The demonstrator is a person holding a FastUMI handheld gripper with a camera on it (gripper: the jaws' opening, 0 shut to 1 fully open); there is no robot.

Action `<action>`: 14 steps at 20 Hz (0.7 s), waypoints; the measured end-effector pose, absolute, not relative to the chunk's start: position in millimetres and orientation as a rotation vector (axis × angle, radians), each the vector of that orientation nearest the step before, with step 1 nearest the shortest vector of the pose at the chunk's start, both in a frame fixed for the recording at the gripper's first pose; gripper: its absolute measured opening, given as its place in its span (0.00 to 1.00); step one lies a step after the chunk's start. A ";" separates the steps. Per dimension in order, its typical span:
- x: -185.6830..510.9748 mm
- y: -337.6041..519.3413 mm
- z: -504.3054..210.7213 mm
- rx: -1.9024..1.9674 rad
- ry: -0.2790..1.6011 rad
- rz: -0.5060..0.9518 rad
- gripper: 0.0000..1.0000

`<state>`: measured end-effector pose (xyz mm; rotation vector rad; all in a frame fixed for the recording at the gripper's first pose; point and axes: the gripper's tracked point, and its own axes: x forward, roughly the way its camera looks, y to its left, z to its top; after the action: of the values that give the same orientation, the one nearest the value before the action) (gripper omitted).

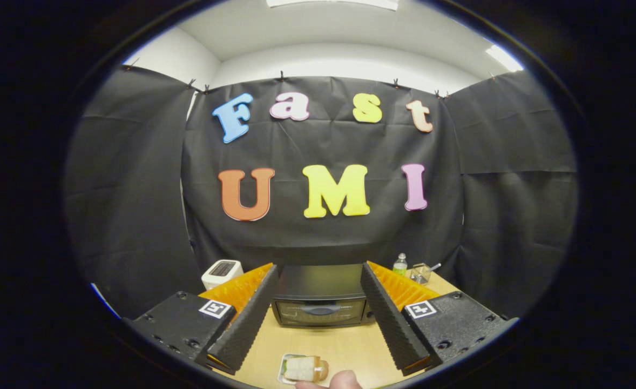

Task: Open the toaster oven, put the food inside, and close the toaster oven door.

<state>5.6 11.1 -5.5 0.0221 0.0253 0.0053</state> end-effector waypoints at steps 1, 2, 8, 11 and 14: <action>6.4 10.1 -5.8 0.026 0.030 0.003 1.00; 7.7 8.7 -6.2 0.029 0.031 0.001 1.00; 8.4 3.6 -15.9 0.017 0.048 0.000 1.00; 13.3 -4.0 -24.6 0.023 0.070 -0.003 1.00; 23.1 -10.3 -39.7 0.046 0.120 -0.001 1.00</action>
<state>23.1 -10.3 -39.7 0.0463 0.1197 -0.0007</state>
